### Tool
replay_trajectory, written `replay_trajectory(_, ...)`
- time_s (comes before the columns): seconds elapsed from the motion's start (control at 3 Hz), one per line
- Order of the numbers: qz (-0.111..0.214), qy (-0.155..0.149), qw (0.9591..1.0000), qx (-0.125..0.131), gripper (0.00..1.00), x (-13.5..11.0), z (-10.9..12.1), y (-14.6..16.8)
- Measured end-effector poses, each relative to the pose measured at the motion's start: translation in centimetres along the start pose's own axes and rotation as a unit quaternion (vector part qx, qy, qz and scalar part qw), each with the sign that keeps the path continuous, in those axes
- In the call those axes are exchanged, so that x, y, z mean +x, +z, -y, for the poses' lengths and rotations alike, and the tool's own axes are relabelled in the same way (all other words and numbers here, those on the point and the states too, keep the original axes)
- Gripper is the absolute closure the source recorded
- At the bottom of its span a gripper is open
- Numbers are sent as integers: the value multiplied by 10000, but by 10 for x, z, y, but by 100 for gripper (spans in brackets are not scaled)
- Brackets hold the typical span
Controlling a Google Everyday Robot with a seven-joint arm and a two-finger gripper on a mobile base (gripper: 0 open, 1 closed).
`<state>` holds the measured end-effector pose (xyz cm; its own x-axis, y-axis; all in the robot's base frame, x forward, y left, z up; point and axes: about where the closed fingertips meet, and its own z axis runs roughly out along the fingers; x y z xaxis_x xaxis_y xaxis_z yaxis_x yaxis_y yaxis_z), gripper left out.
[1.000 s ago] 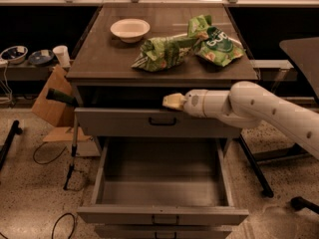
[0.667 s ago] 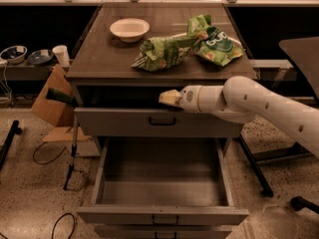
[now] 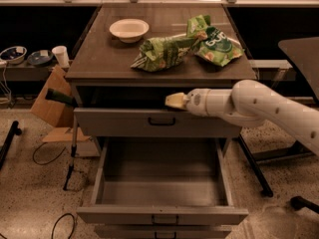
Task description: Close top drawer
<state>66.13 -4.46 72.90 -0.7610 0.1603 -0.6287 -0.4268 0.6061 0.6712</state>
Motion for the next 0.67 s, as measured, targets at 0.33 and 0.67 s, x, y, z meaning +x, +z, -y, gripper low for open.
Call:
replay_trajectory(0.33,47,-82,9999,106,100,16,14,-47)
replay_trajectory(0.67,-158,-295,9985,424,100,32,24,-84)
